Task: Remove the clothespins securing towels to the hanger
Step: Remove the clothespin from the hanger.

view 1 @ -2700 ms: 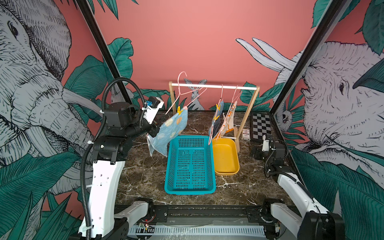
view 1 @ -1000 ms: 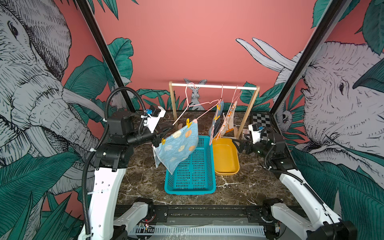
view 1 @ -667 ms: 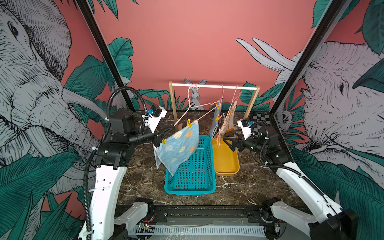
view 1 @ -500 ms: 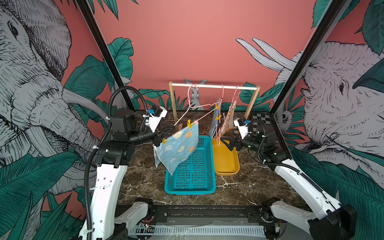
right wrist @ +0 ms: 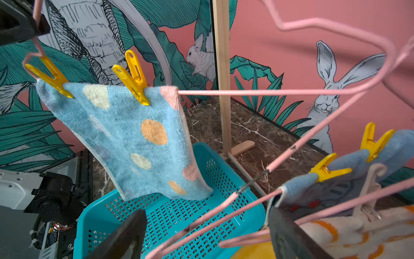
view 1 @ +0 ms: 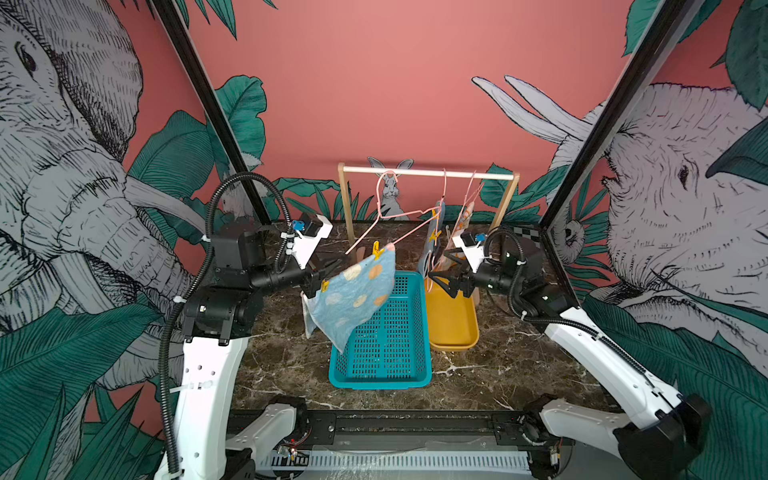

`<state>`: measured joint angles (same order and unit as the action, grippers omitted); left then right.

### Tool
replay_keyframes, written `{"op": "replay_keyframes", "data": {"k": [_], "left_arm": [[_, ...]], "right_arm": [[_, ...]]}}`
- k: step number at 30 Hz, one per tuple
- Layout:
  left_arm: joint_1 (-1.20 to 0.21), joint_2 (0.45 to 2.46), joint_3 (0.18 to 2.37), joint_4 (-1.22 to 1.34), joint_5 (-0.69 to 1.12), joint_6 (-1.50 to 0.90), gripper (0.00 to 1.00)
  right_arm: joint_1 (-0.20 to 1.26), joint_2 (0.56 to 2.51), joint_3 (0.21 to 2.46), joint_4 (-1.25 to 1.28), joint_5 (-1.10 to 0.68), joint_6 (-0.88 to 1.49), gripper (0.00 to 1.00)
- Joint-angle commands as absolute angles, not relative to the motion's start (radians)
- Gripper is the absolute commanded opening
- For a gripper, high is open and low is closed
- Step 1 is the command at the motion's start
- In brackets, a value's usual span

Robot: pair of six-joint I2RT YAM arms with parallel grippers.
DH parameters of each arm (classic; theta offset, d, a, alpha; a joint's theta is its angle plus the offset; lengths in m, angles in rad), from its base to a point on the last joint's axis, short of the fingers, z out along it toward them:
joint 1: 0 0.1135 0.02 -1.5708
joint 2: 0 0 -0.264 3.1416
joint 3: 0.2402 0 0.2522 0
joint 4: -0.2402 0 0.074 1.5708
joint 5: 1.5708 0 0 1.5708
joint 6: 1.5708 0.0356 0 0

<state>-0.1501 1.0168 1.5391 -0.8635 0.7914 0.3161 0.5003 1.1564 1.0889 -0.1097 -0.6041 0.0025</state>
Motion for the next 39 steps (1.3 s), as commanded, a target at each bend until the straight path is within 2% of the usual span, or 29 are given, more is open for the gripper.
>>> {"op": "replay_keyframes", "data": {"k": [1,6,17,26,39], "left_arm": [[-0.153,0.99,1.584,-0.879,0.808,0.345,0.0],[-0.153,0.99,1.615,-0.911,0.824,0.354,0.0],[-0.153,0.979,1.659,-0.953,0.838,0.362,0.0],[-0.153,1.03,1.699,-0.943,0.96,0.367,0.0],[-0.153,1.112,1.678,-0.853,0.981,0.36,0.0]], "right_arm": [[0.514,1.162,1.128,-0.107,-0.645,-0.037,0.83],[0.531,1.203,1.175,-0.115,-0.686,-0.062,0.77],[0.572,1.244,1.24,-0.11,-0.714,-0.132,0.74],[0.584,1.231,1.273,-0.156,-0.755,-0.202,0.69],[0.585,1.181,1.244,-0.167,-0.778,-0.239,0.68]]}}
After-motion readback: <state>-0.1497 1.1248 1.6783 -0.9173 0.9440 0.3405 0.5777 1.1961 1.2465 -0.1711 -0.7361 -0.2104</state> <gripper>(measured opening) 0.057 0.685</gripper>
